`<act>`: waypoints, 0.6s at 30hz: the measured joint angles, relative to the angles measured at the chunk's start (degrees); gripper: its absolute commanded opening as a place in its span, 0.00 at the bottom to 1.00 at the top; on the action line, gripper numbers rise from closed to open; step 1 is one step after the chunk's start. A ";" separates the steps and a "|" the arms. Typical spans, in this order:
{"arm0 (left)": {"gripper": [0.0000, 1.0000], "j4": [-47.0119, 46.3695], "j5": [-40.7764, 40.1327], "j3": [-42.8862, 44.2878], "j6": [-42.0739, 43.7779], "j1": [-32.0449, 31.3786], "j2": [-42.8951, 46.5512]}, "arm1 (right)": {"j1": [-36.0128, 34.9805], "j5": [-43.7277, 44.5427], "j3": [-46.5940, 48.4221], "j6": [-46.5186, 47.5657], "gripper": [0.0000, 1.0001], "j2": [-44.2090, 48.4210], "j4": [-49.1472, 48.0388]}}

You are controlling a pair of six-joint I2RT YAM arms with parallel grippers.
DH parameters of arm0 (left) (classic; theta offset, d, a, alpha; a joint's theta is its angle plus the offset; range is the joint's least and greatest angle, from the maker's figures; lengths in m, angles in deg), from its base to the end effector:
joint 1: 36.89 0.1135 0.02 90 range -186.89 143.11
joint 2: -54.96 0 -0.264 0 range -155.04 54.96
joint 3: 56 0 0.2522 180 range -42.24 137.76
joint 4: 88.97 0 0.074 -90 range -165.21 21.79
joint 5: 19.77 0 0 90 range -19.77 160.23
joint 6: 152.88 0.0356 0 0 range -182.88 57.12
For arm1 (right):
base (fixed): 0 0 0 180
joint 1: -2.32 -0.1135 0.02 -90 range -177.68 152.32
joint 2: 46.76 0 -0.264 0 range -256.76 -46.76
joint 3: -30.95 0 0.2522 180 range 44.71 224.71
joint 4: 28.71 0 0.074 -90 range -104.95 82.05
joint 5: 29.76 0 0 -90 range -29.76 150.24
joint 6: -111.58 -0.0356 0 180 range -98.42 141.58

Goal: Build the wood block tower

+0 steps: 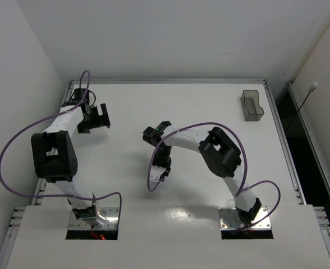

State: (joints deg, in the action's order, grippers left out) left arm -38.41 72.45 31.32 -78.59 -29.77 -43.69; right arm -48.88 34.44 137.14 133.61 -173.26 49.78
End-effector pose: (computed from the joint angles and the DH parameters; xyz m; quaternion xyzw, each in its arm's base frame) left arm 0.3560 0.0431 0.2283 -0.1873 0.9516 -0.0369 0.2407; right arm 0.2369 0.3194 0.1334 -0.9590 0.1587 0.2298 0.0482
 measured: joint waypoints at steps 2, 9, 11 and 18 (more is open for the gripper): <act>1.00 0.00 0.04 0.00 -0.02 0.00 0.00 | 0.00 -0.07 0.00 0.00 0.00 0.02 -0.11; 1.00 -0.09 -1.22 0.00 -1.57 -0.07 0.48 | 0.07 -1.20 -4.35 -14.88 0.00 4.70 -9.84; 1.00 -0.26 -2.78 -0.02 -2.45 -0.59 1.62 | 0.07 -1.33 -5.29 -25.90 0.00 8.33 -14.71; 1.00 -2.60 -6.01 -2.89 -4.17 -2.49 9.05 | 1.55 7.32 3.63 -78.34 0.00 15.76 -26.88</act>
State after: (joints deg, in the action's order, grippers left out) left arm -41.01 66.44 28.44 -82.76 -32.27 -34.64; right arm -47.33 41.76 140.76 55.27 -157.50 22.90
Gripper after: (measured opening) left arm 0.996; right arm 0.300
